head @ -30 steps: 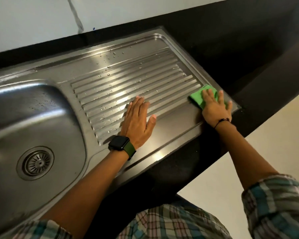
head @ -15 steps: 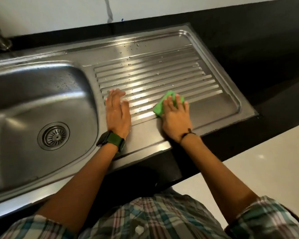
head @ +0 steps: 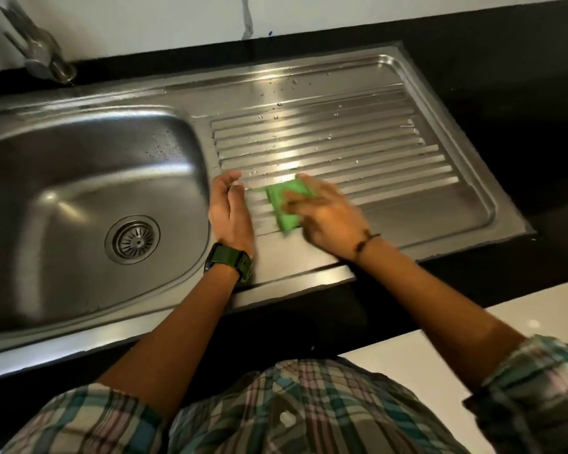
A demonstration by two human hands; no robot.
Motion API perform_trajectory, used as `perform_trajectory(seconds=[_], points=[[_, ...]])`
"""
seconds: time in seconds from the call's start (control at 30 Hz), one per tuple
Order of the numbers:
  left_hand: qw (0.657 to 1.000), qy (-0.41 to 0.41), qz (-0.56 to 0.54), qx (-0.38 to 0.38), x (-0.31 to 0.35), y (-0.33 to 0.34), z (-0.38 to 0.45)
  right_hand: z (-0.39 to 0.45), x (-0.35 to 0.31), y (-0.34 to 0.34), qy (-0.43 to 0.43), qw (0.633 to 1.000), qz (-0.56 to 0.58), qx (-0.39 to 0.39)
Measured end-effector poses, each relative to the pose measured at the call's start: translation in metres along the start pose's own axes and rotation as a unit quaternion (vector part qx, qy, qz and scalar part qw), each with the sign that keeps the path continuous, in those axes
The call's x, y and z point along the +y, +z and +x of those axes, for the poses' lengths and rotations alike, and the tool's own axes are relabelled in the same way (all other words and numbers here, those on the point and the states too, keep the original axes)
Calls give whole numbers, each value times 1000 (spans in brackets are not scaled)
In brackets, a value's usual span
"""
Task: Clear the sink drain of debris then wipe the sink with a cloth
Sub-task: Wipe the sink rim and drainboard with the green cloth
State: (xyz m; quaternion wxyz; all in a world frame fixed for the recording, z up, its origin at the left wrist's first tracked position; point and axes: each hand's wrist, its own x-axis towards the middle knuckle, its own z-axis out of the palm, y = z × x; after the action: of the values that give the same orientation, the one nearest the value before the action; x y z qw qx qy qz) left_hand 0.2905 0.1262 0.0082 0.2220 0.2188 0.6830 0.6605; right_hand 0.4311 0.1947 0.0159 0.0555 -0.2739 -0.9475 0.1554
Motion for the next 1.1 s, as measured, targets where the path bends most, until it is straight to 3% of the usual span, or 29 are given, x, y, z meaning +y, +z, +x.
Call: perform_trajectory(seconds=[0.1, 0.23, 0.43, 0.53, 0.67, 0.8, 1.0, 1.1], points=[[998, -23, -61, 10, -1, -5, 4, -43, 72, -32, 124, 991, 8, 46], [990, -58, -125, -1, 0, -9, 11, -84, 153, -69, 277, 958, -53, 42], [977, -68, -201, -8, -5, -13, 16, -70, 146, -57, 376, 923, -9, 84], [976, -78, -203, -15, -5, -9, 14, -49, 107, -43, 322, 943, 20, 85], [972, -107, -210, -2, 0, -10, 15, 1, 10, -1, 160, 983, 53, 78], [974, -108, -197, -2, 2, -10, 15, 50, -69, 34, 27, 998, 56, 33], [979, -88, -185, -8, 2, -12, 15, 46, -40, 21, -30, 999, -11, -5], [983, -80, -166, -18, -4, -8, 14, 18, 7, 1, 49, 998, -12, 42]])
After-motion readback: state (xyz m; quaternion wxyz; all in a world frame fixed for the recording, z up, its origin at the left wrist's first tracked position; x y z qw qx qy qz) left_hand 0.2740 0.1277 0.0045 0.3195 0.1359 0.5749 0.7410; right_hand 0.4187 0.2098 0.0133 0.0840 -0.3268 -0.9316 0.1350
